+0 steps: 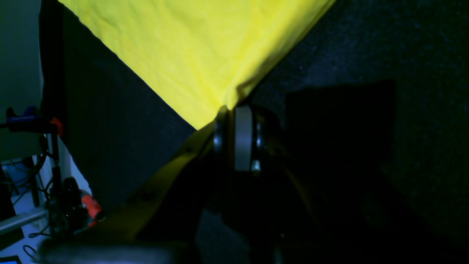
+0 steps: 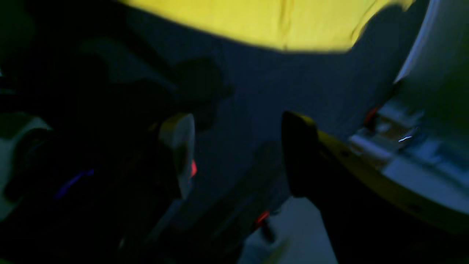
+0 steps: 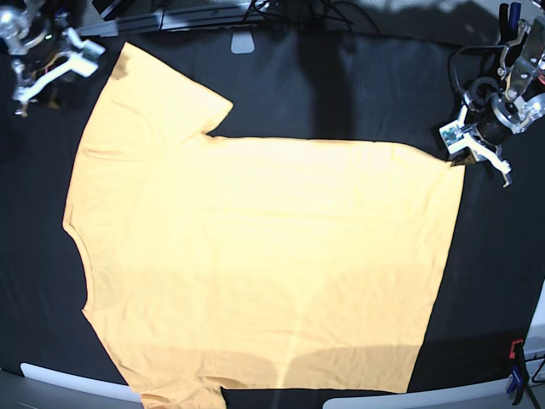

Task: Layout the t-shirt on the table in an organized manner, then fold the t-shirt properly
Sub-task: 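Move both grippers down to the shirt's shoulder corners and grasp them, then grasp the sleeve corner with the right gripper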

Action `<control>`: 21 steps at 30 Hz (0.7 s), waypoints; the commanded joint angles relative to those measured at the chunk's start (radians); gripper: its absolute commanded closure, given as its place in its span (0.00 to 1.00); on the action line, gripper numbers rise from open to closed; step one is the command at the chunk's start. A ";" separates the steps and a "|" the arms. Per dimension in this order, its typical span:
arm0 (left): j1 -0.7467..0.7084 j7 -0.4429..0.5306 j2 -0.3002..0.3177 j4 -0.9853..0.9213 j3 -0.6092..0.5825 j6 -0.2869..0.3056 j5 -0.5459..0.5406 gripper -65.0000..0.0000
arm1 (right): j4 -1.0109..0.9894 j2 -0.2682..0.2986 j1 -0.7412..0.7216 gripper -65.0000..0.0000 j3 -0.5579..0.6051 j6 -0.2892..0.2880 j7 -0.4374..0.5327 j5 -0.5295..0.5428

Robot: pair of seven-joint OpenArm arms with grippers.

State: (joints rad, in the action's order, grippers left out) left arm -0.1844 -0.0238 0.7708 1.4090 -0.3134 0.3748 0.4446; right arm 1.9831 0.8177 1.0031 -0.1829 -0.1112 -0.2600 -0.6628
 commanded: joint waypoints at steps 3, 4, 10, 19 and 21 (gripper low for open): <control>0.002 -0.013 0.017 0.004 0.002 0.015 0.000 1.00 | -0.032 0.029 -0.059 0.45 0.087 0.022 -0.050 -0.053; 0.002 -0.013 0.017 0.004 0.002 0.015 0.000 1.00 | -0.052 0.030 -0.081 0.45 0.119 0.022 -0.056 -0.072; 0.002 -0.013 0.016 0.004 0.002 0.015 0.000 1.00 | -0.159 0.030 -0.216 0.45 0.283 0.061 -0.055 -0.132; 0.002 -0.013 0.016 0.004 0.002 0.015 0.000 1.00 | -0.162 0.025 -0.357 0.45 0.503 0.068 -0.065 -0.154; 0.002 -0.013 0.016 0.004 0.002 0.015 0.000 1.00 | -0.162 0.020 -0.380 0.45 0.535 0.068 -0.074 -0.153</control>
State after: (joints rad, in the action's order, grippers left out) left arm -0.1844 -0.0250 0.7708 1.4090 -0.3134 0.3714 0.4446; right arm 1.8126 0.8272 0.6216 0.3538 -0.0471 -0.3599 -0.8272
